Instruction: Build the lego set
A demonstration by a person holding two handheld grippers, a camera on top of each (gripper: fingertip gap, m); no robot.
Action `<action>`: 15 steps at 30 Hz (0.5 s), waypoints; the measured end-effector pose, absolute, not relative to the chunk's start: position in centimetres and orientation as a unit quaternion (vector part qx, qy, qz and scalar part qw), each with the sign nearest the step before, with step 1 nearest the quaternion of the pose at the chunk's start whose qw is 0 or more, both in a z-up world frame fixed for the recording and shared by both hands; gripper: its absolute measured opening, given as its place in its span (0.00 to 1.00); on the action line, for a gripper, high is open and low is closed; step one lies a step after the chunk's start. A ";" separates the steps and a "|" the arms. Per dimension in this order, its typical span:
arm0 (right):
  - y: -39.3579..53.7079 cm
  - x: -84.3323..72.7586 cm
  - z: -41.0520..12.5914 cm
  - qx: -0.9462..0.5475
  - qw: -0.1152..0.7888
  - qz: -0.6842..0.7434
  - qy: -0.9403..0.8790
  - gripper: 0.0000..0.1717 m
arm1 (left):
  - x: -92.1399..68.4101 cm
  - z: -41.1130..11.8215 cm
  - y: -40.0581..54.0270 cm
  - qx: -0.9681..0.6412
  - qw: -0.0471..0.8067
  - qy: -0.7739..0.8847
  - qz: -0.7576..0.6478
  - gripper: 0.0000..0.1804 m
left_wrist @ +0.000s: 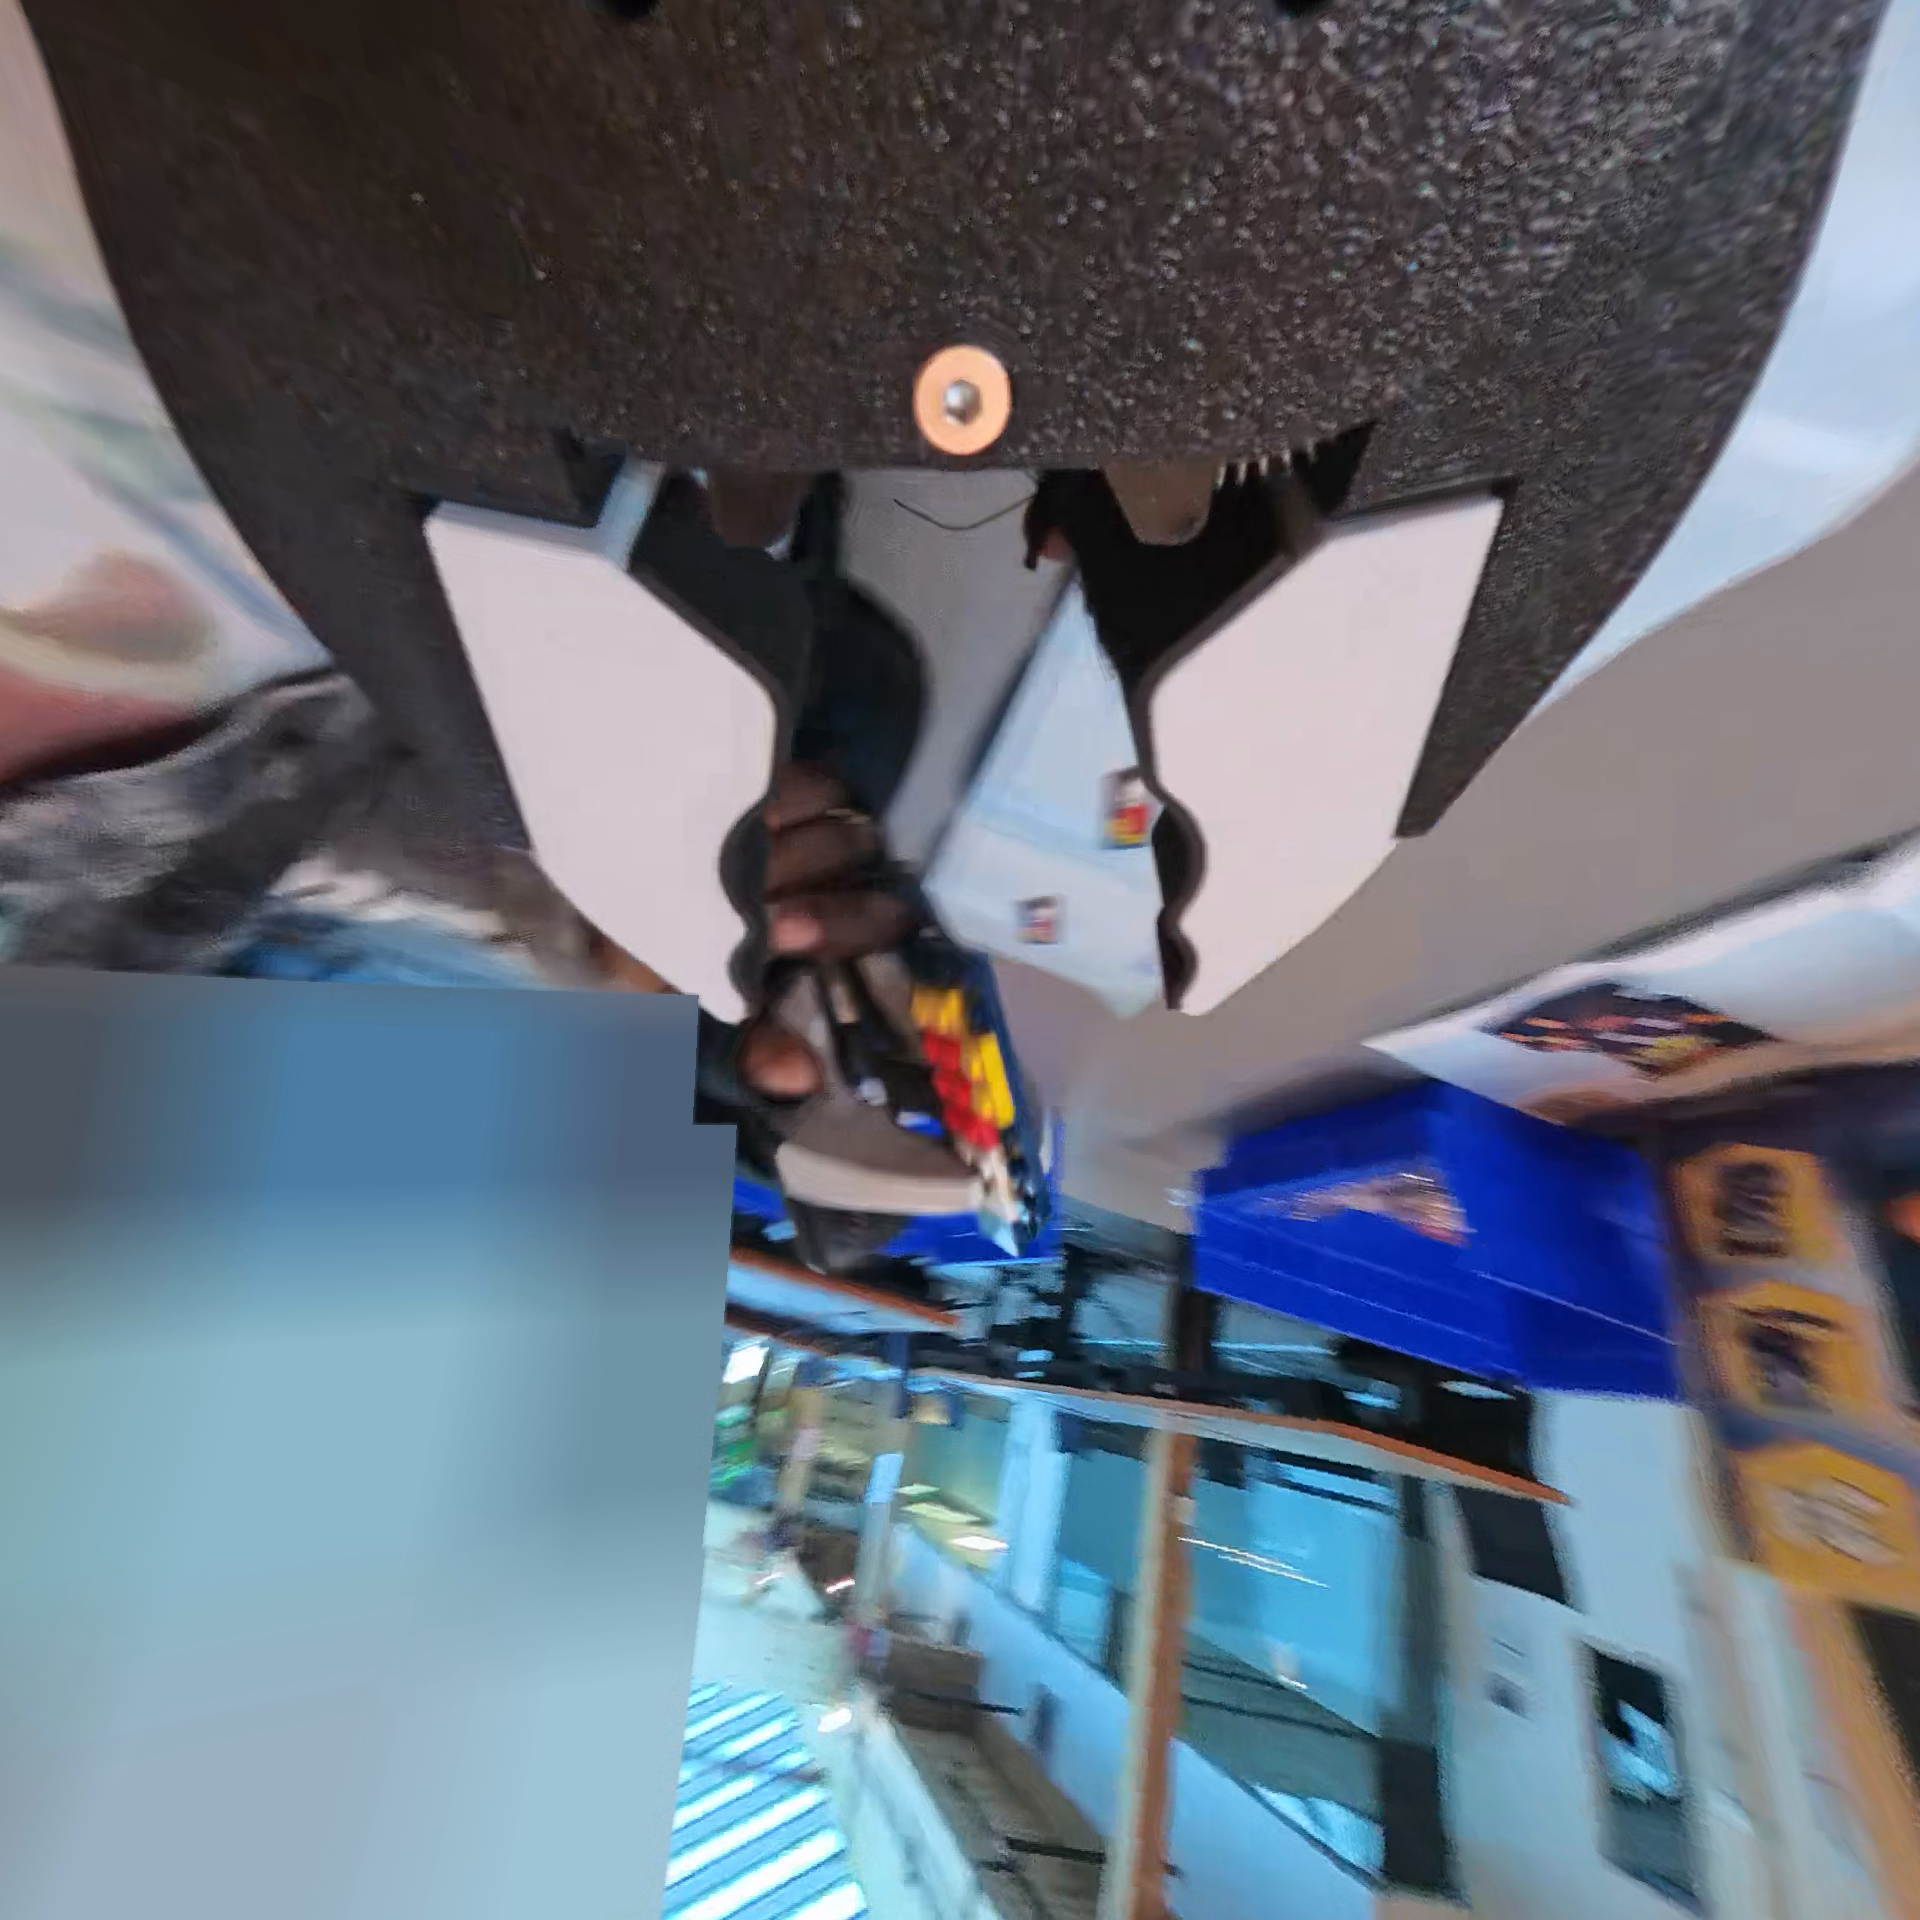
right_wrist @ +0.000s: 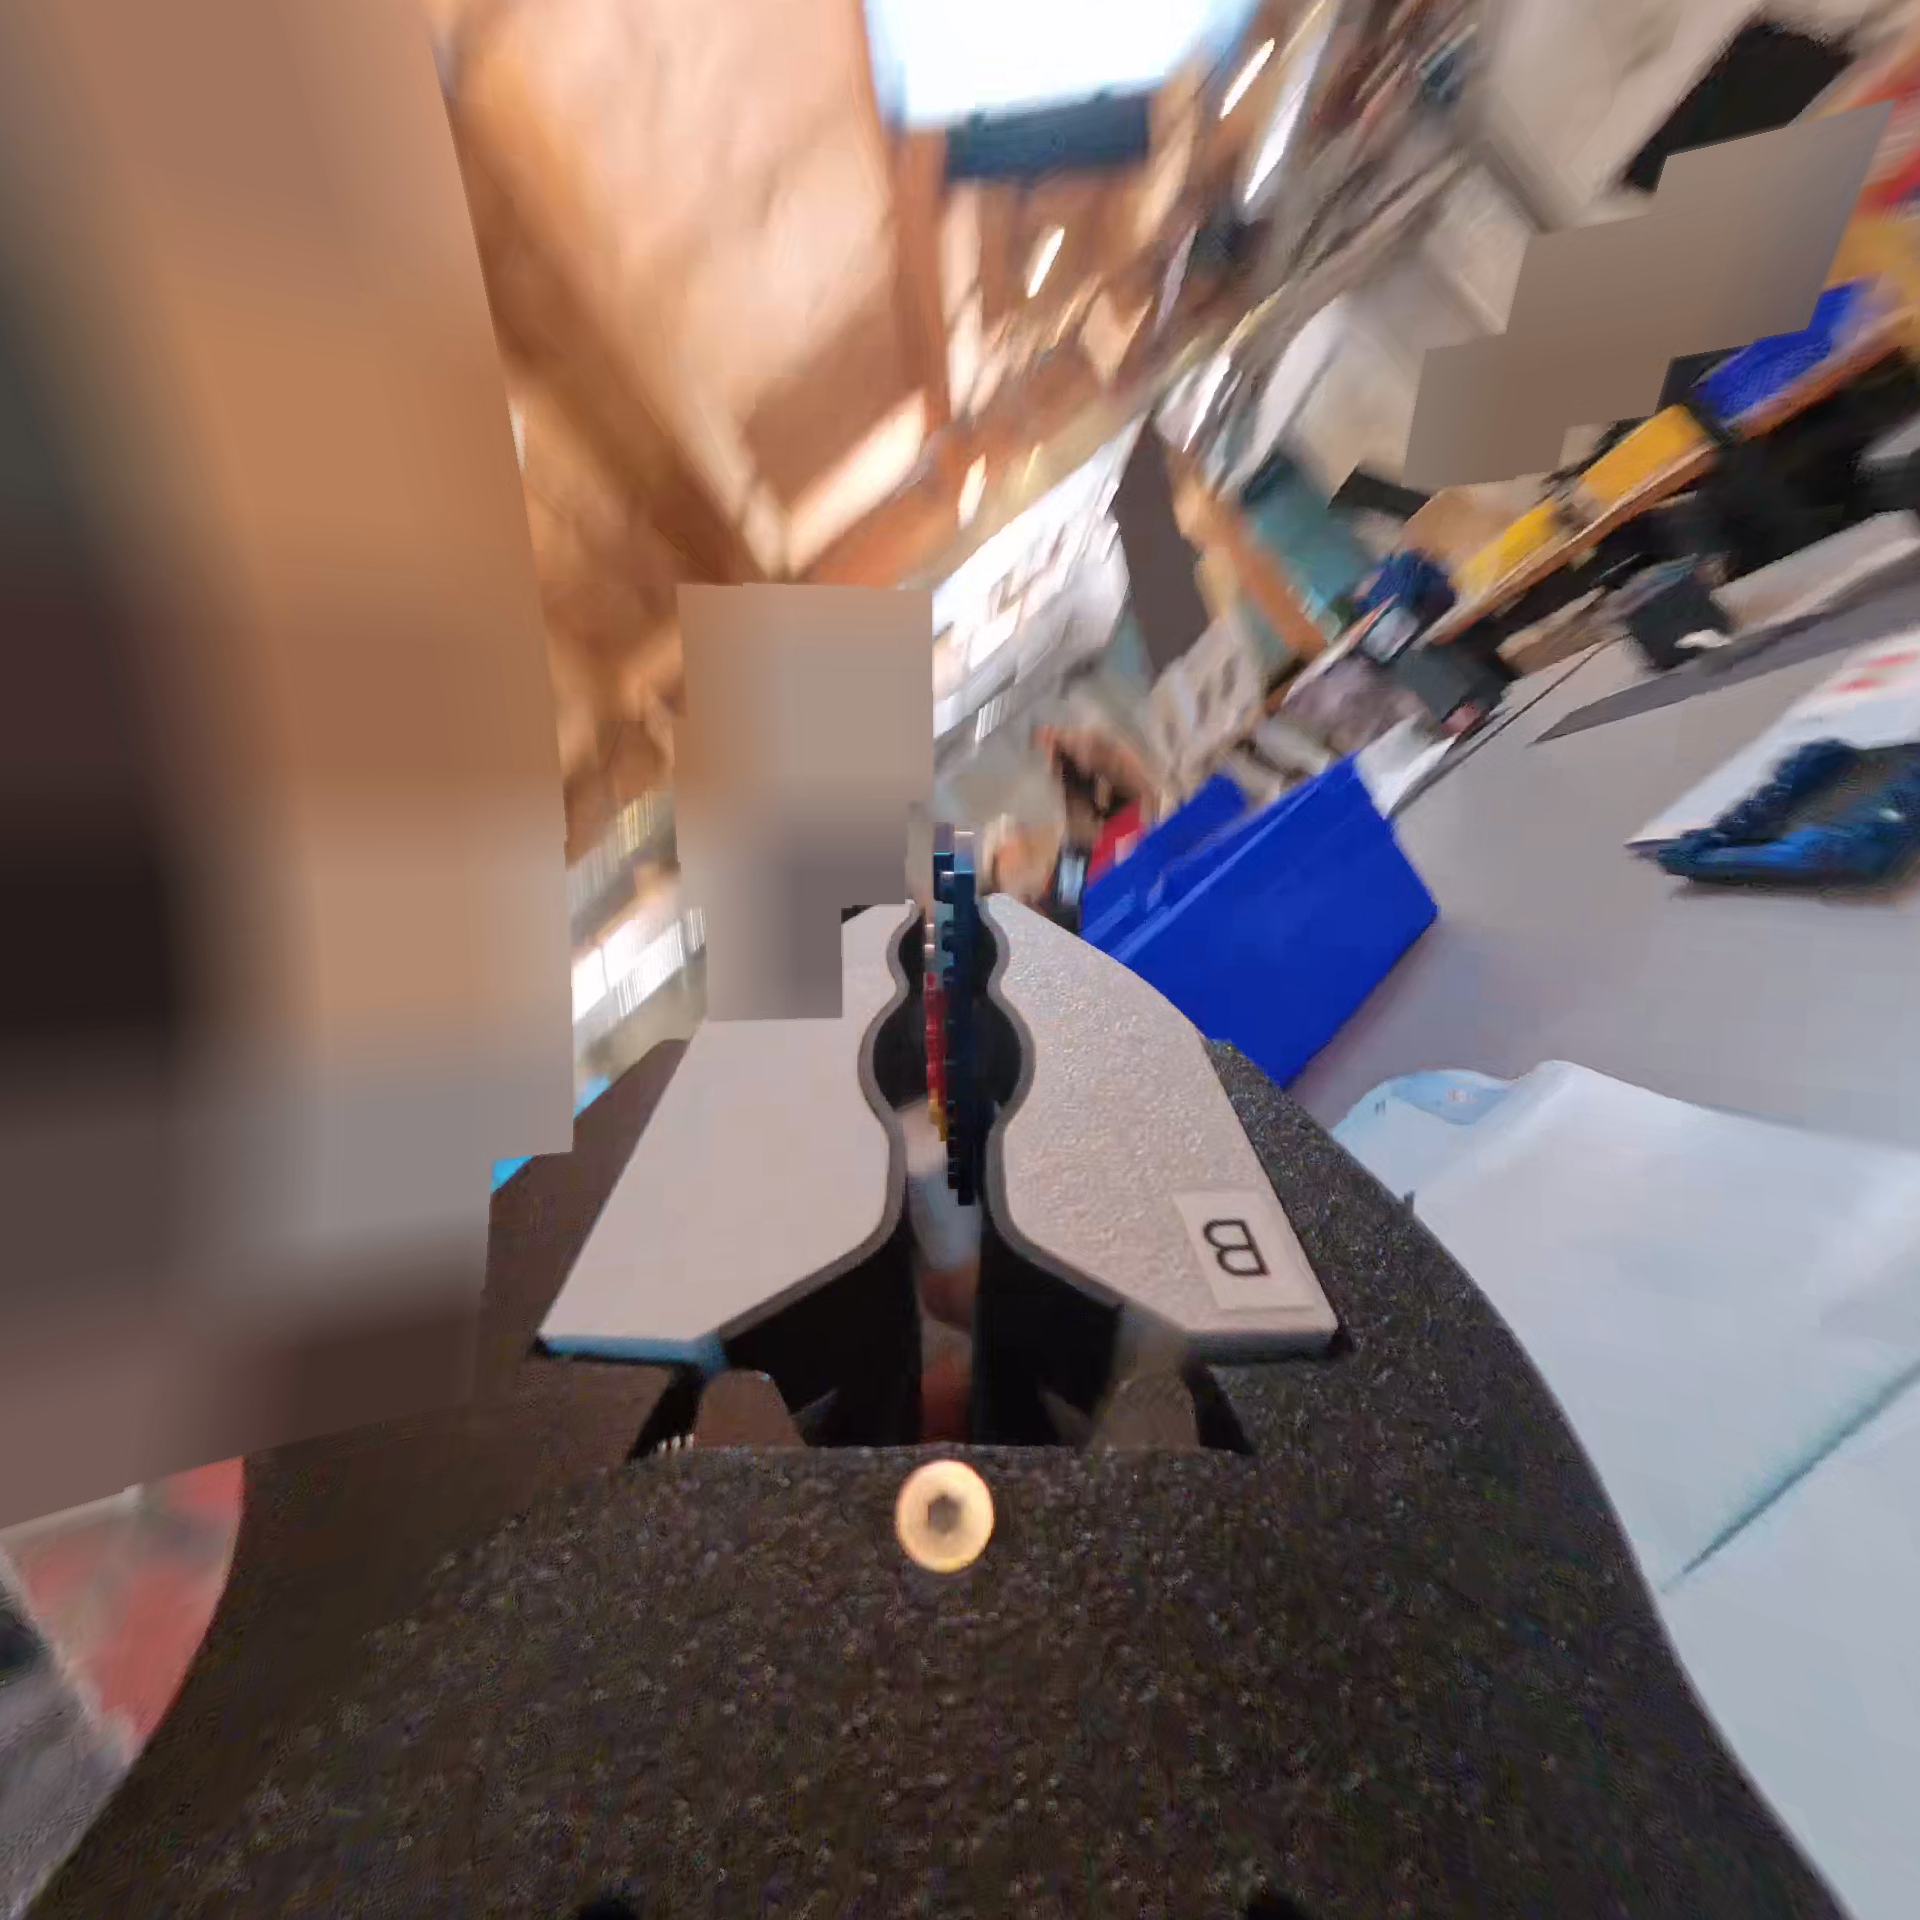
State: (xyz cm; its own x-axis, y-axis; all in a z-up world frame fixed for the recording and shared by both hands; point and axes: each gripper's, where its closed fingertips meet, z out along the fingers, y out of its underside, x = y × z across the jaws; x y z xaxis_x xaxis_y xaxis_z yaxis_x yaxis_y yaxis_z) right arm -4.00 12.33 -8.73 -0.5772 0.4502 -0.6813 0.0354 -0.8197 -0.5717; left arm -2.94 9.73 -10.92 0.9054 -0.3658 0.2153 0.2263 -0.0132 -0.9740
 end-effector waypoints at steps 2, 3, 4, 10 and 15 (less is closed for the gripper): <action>15.1 -3.9 -9.1 -0.470 0.095 0.867 -0.132 0.05 | -4.0 -11.5 10.1 -0.697 0.709 0.081 -0.068 0.43; 15.9 -3.9 -9.6 -0.481 0.083 0.869 -0.085 0.05 | -4.3 -11.7 10.4 -0.702 0.705 0.102 0.005 0.44; 16.2 -4.0 -10.1 -0.490 0.077 0.866 -0.057 0.05 | -4.4 -11.8 10.6 -0.703 0.697 0.124 0.069 0.43; 15.4 -4.0 -10.2 -0.496 0.075 0.864 -0.054 0.05 | -3.2 -12.8 12.4 -0.716 0.663 0.168 0.144 0.34; 14.5 -4.1 -10.7 -0.498 0.060 0.863 -0.062 0.05 | -3.0 -12.9 12.6 -0.716 0.662 0.173 0.136 0.20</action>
